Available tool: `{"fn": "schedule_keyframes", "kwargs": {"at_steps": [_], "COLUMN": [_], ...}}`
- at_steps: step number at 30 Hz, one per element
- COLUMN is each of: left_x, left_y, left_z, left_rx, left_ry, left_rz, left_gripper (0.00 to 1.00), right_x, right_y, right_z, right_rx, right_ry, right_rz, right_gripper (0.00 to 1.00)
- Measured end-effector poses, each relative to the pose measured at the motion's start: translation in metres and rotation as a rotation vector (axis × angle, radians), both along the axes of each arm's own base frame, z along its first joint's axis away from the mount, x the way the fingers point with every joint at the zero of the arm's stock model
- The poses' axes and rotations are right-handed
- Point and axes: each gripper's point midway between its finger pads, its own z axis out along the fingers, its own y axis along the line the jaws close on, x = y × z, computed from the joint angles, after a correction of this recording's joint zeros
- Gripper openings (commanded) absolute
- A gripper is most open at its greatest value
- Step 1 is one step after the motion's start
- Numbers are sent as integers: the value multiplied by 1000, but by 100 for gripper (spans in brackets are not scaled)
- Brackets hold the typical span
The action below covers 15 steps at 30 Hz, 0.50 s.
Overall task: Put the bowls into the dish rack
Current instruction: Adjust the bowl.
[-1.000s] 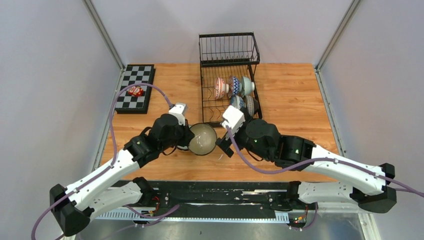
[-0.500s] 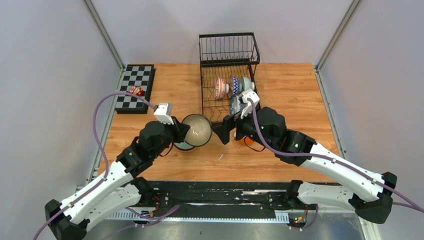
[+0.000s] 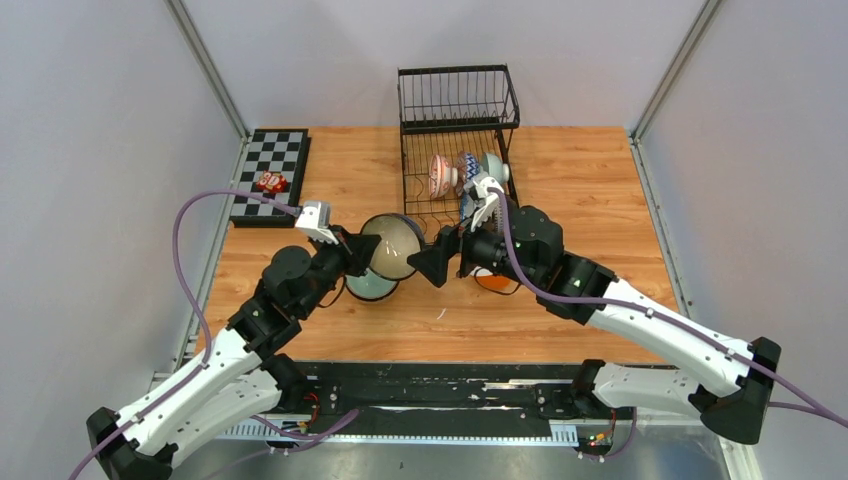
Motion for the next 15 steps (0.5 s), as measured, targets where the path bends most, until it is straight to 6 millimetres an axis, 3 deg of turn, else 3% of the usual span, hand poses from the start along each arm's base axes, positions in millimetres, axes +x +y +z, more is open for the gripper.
{"fn": "schedule_keyframes", "kwargs": {"at_steps": [15], "left_x": [-9], "left_y": [1], "left_z": [21], "left_rx": [-51], "left_ry": [-60], "left_rz": [-30], "left_gripper": [0], "right_x": [-6], "right_y": [15], "right_z": [19], "right_rx": [92], "right_ry": [-36], "right_rz": [75], "right_gripper": [100]}}
